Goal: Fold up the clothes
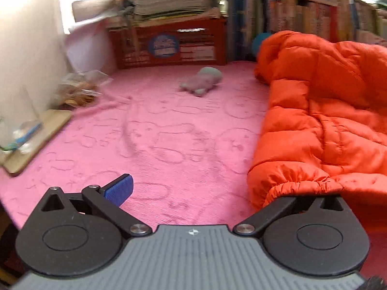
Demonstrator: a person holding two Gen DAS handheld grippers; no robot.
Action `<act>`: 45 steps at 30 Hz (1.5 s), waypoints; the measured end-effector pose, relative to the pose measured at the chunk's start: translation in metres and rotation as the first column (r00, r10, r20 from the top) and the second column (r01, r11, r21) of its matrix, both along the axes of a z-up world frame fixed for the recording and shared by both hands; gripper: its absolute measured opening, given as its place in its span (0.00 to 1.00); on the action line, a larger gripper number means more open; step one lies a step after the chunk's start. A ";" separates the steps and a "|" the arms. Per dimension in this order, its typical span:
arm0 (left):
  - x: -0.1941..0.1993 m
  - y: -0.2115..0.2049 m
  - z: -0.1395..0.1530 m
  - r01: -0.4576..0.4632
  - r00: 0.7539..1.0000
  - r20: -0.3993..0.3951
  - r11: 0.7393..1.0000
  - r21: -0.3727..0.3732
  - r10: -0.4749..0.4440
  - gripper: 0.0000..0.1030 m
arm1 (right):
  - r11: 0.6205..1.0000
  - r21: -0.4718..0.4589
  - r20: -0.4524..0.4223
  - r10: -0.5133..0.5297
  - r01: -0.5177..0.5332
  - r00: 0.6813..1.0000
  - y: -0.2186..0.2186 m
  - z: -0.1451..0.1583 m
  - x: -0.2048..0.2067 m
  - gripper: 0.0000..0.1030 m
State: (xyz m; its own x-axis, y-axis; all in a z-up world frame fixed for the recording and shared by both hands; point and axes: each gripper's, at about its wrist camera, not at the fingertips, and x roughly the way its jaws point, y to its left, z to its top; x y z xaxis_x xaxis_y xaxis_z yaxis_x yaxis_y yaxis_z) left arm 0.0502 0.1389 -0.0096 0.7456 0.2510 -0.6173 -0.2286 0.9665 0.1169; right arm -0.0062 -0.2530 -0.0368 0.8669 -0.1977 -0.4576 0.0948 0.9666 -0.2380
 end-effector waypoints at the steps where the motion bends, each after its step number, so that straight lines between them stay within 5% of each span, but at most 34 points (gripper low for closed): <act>1: -0.002 -0.005 -0.001 0.000 1.000 -0.002 0.999 0.040 0.001 1.00 | 1.000 0.021 -0.007 0.002 -0.002 1.000 -0.006 -0.001 0.001 0.48; 3: -0.006 -0.011 -0.002 0.000 1.000 -0.005 0.996 0.093 0.000 1.00 | 1.000 -0.003 -0.009 0.013 -0.013 1.000 -0.009 -0.003 0.002 0.49; 6: -0.012 -0.008 0.002 0.011 1.000 -0.008 0.997 0.078 -0.010 1.00 | 0.996 -0.083 -0.002 0.033 -0.033 0.999 -0.007 -0.005 0.006 0.60; 10: -0.020 -0.010 0.002 0.058 0.998 -0.025 0.996 0.072 -0.056 1.00 | 0.997 -0.078 -0.014 0.027 -0.028 1.000 -0.021 -0.004 0.018 0.79; 14: -0.029 -0.020 0.003 0.094 0.995 -0.024 0.992 0.082 -0.093 1.00 | 0.996 -0.077 -0.046 0.039 -0.042 0.998 -0.021 -0.006 0.021 0.80; 18: -0.042 -0.020 0.008 0.142 0.990 -0.022 0.985 0.102 -0.141 1.00 | 0.976 -0.129 -0.003 0.178 -0.177 0.984 -0.016 0.004 -0.001 0.81; 23: -0.054 -0.012 0.010 0.189 0.982 -0.033 0.980 0.066 -0.187 1.00 | 0.937 -0.157 0.010 0.318 -0.312 0.948 -0.025 0.015 -0.015 0.99; 30: -0.061 -0.020 0.014 0.292 0.956 -0.058 0.952 0.097 -0.287 1.00 | 0.931 -0.225 -0.001 0.296 -0.288 0.955 -0.018 0.003 -0.001 1.00; 35: -0.064 -0.018 0.034 0.400 0.916 -0.019 0.914 0.071 -0.400 1.00 | 0.920 -0.229 0.037 0.335 -0.318 0.942 0.000 0.011 -0.011 0.99; 38: -0.062 -0.023 0.047 0.450 0.891 0.028 0.889 0.086 -0.454 1.00 | 0.878 -0.230 0.074 0.447 -0.420 0.892 0.019 0.032 -0.025 1.00; 43: -0.075 -0.023 0.049 0.539 0.839 0.045 0.839 0.073 -0.543 1.00 | 0.717 -0.288 -0.015 0.659 -0.634 0.752 0.034 0.041 -0.050 1.00; 45: -0.079 -0.019 0.045 0.539 0.839 0.039 0.839 0.067 -0.542 1.00 | 0.705 -0.309 -0.073 0.651 -0.638 0.755 0.035 0.033 -0.051 1.00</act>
